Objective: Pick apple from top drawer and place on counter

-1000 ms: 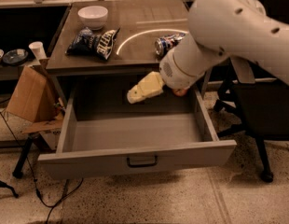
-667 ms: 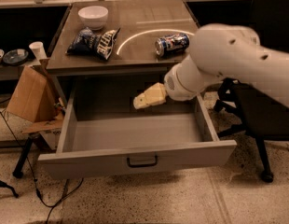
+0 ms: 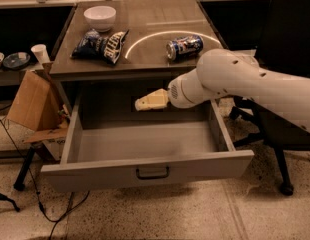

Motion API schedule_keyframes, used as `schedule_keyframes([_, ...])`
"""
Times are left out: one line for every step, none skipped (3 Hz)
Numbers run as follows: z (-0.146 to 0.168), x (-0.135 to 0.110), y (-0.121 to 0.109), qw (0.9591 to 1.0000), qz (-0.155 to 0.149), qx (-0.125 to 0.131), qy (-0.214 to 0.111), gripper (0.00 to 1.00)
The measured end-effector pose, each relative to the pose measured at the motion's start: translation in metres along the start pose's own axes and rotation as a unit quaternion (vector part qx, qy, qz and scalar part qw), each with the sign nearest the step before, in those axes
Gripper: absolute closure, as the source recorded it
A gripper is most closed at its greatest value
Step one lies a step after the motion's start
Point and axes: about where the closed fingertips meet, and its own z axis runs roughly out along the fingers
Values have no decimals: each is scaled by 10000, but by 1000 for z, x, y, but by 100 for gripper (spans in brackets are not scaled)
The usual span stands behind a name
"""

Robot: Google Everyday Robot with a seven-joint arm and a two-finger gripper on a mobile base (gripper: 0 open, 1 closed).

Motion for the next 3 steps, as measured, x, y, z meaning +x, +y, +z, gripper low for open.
schedule_keyframes([8, -3, 0, 9995, -311, -62, 1, 0])
schedule_keyframes([8, -3, 0, 9995, -309, -62, 0, 0])
schedule_keyframes([14, -8, 0, 9998, 6, -73, -172, 0])
